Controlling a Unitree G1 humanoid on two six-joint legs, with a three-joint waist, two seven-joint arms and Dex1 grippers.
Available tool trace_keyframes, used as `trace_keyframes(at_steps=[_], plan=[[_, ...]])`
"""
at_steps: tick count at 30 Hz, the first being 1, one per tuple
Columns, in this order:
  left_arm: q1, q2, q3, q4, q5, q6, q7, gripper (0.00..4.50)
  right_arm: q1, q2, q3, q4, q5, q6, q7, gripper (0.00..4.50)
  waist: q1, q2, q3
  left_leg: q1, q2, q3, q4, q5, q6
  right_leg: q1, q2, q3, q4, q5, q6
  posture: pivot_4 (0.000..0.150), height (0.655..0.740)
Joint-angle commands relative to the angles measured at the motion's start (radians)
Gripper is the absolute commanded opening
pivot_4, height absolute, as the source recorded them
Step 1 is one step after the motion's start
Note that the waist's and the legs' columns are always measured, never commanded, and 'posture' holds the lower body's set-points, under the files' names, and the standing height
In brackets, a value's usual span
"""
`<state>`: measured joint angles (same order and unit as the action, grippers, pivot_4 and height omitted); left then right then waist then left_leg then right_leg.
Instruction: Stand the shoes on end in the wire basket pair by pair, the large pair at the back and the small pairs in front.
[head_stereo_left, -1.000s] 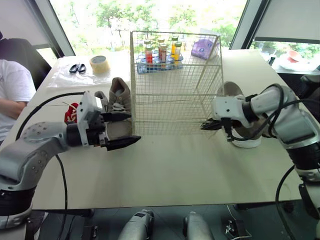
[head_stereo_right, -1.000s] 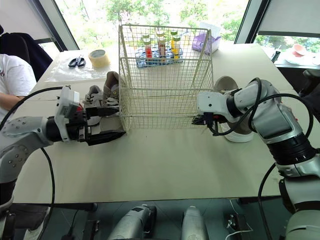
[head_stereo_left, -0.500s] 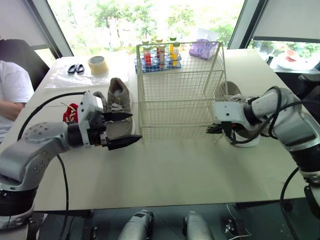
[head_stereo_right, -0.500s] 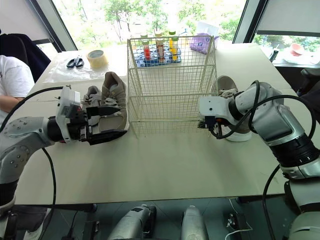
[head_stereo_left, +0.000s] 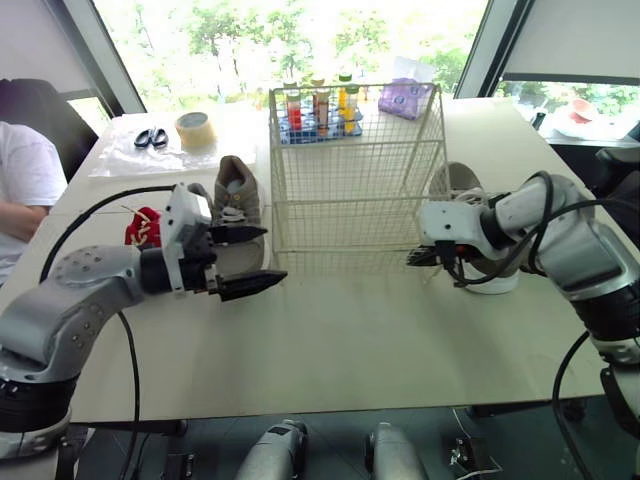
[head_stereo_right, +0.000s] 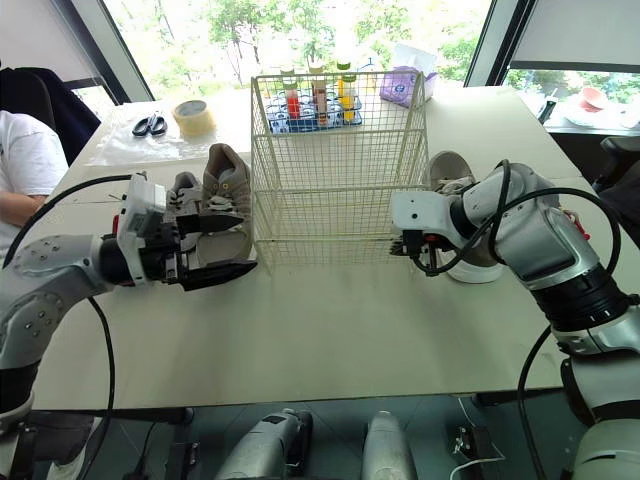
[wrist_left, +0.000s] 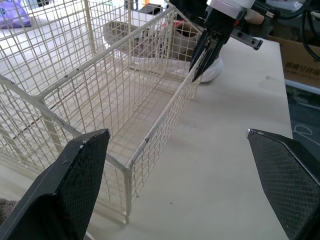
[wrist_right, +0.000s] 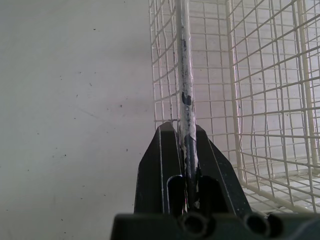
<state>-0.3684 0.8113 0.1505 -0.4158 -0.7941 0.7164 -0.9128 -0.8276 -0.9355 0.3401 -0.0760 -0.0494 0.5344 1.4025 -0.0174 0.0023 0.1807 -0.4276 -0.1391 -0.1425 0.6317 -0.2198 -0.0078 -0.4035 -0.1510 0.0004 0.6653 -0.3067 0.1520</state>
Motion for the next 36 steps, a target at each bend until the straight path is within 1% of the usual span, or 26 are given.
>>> trace_keyframes(at_steps=[1, 2, 5, 6, 7, 9, 10, 11, 12, 14, 17, 19, 23, 26, 28, 29, 33, 36], plan=[[-0.021, 0.002, 0.006, -0.029, -0.003, -0.008, 0.003, 4.5, -0.039, 0.0, -0.03, -0.042, 0.01, -0.015, -0.007, 0.01, 0.0, 0.0, 0.0, 0.0, 0.0, 0.0, 0.0, 0.0, 0.0, 0.0, 0.0, 0.0, 0.0, 0.0, 0.0, 0.15, 0.74], [-0.022, 0.002, 0.006, -0.03, -0.004, -0.008, 0.003, 4.5, -0.039, -0.002, -0.03, -0.044, 0.008, -0.016, -0.007, 0.01, 0.0, 0.0, 0.0, 0.0, 0.0, 0.0, 0.0, 0.0, 0.0, 0.0, 0.0, 0.0, 0.0, 0.0, 0.0, 0.15, 0.74], [-0.026, 0.0, 0.002, -0.031, -0.005, -0.006, 0.004, 4.5, -0.038, -0.009, -0.039, -0.056, 0.012, -0.015, -0.006, 0.99, 0.0, 0.0, 0.0, 0.0, 0.0, 0.0, 0.0, 0.0, 0.0, 0.0, 0.0, 0.0, 0.0, 0.0, 0.0, 0.15, 0.74], [-0.028, 0.0, 0.001, -0.03, -0.006, -0.005, 0.004, 4.5, -0.042, -0.01, -0.045, -0.064, 0.018, -0.009, -0.006, 1.46, 0.0, 0.0, 0.0, 0.0, 0.0, 0.0, 0.0, 0.0, 0.0, 0.0, 0.0, 0.0, 0.0, 0.0, 0.0, 0.15, 0.74], [-0.029, 0.0, 0.0, -0.03, -0.007, -0.005, 0.004, 4.5, -0.05, -0.012, -0.055, -0.078, 0.028, 0.004, -0.004, 2.02, 0.0, 0.0, 0.0, 0.0, 0.0, 0.0, 0.0, 0.0, 0.0, 0.0, 0.0, 0.0, 0.0, 0.0, 0.0, 0.15, 0.74], [-0.032, 0.001, -0.001, -0.029, -0.009, -0.004, 0.003, 4.5, -0.069, -0.023, -0.073, -0.1, 0.039, 0.016, -0.005, 2.95, 0.001, 0.0, 0.0, 0.0, 0.0, 0.0, 0.0, 0.0, 0.0, 0.0, 0.0, 0.0, 0.0, 0.0, 0.0, 0.15, 0.74], [-0.034, 0.001, -0.002, -0.028, -0.009, -0.003, 0.003, 4.5, -0.082, -0.029, -0.084, -0.107, 0.044, 0.02, -0.007, 3.54, 0.001, 0.0, 0.0, 0.0, 0.0, 0.0, 0.0, 0.0, 0.0, 0.0, 0.0, 0.0, 0.0, 0.0, 0.0, 0.15, 0.74], [-0.034, 0.001, -0.002, -0.028, -0.011, -0.002, 0.003, 4.5, -0.1, -0.034, -0.105, -0.118, 0.06, 0.041, -0.01, 4.04, 0.002, 0.0, 0.0, 0.0, 0.0, 0.0, 0.0, 0.0, 0.0, 0.0, 0.0, 0.0, 0.0, 0.0, 0.0, 0.15, 0.74], [-0.035, 0.001, -0.002, -0.028, -0.012, -0.001, 0.002, 4.5, -0.117, -0.037, -0.128, -0.129, 0.081, 0.066, -0.011, 4.43, 0.002, 0.0, 0.0, 0.0, 0.0, 0.0, 0.0, 0.0, 0.0, 0.0, 0.0, 0.0, 0.0, 0.0, 0.0, 0.15, 0.74], [-0.037, 0.001, -0.003, -0.03, -0.013, 0.0, 0.003, 4.5, -0.153, -0.039, -0.204, -0.158, 0.147, 0.145, -0.023, 4.43, 0.003, 0.0, 0.0, 0.0, 0.0, 0.0, 0.0, 0.0, 0.0, 0.0, 0.0, 0.0, 0.0, 0.0, 0.0, 0.15, 0.74], [-0.033, 0.002, 0.003, -0.036, -0.019, 0.001, 0.004, 4.5, -0.18, -0.044, -0.33, -0.199, 0.221, 0.309, -0.096, 4.43, 0.004, 0.0, 0.0, 0.0, 0.0, 0.0, 0.0, 0.0, 0.0, 0.0, 0.0, 0.0, 0.0, 0.0, 0.0, 0.15, 0.74], [-0.031, 0.001, 0.006, -0.039, -0.022, 0.001, 0.005, 4.5, -0.145, -0.068, -0.419, -0.23, 0.236, 0.444, -0.171, 4.43, 0.008, -0.001, -0.001, 0.0, 0.0, 0.0, 0.0, 0.0, 0.0, 0.001, 0.0, 0.0, 0.0, 0.0, 0.0, 0.15, 0.74], [-0.031, 0.003, 0.004, -0.035, -0.022, -0.006, -0.007, 4.5, -0.023, -0.097, -0.552, -0.305, 0.233, 0.645, -0.323, 4.43, 0.011, -0.003, -0.002, 0.0, 0.0, 0.0, 0.001, 0.0, 0.0, 0.002, 0.0, 0.0, 0.0, 0.0, 0.0, 0.15, 0.74], [-0.059, -0.005, -0.017, 0.003, -0.009, -0.019, -0.028, 4.5, 0.074, -0.051, -0.62, -0.365, 0.195, 0.825, -0.482, 4.43, 0.007, -0.003, -0.002, 0.0, 0.0, 0.0, 0.001, 0.0, 0.0, 0.001, -0.001, 0.0, 0.001, 0.0, 0.0, 0.15, 0.74], [-0.085, -0.017, -0.042, 0.03, 0.002, -0.028, -0.048, 4.5, 0.145, 0.024, -0.672, -0.4, 0.159, 0.926, -0.597, 4.43, 0.005, -0.003, -0.002, 0.001, 0.0, 0.0, 0.0, 0.0, 0.0, 0.001, 0.0, 0.0, 0.001, 0.0, 0.0, 0.15, 0.74], [-0.094, -0.022, -0.052, 0.04, 0.008, -0.032, -0.056, 4.5, 0.182, 0.042, -0.684, -0.413, 0.153, 0.934, -0.632, 4.43, 0.006, -0.003, -0.002, 0.001, 0.001, 0.0, 0.001, 0.0, 0.0, 0.001, 0.0, 0.0, 0.002, 0.0, 0.0, 0.15, 0.74], [-0.118, -0.03, -0.074, 0.068, 0.027, -0.044, -0.086, 4.5, 0.249, 0.175, -0.757, -0.448, 0.168, 0.998, -0.735, 4.43, 0.003, -0.003, -0.002, 0.001, 0.0, 0.002, 0.001, 0.0, 0.0, 0.0, -0.001, 0.002, 0.002, 0.0, 0.0, 0.15, 0.74], [-0.128, -0.029, -0.08, 0.079, 0.036, -0.049, -0.099, 4.5, 0.305, 0.241, -0.779, -0.472, 0.183, 0.99, -0.784, 4.43, 0.004, -0.003, -0.002, 0.001, 0.0, 0.002, 0.001, 0.0, 0.0, 0.0, 0.0, 0.002, 0.002, 0.0, 0.0, 0.15, 0.74]])
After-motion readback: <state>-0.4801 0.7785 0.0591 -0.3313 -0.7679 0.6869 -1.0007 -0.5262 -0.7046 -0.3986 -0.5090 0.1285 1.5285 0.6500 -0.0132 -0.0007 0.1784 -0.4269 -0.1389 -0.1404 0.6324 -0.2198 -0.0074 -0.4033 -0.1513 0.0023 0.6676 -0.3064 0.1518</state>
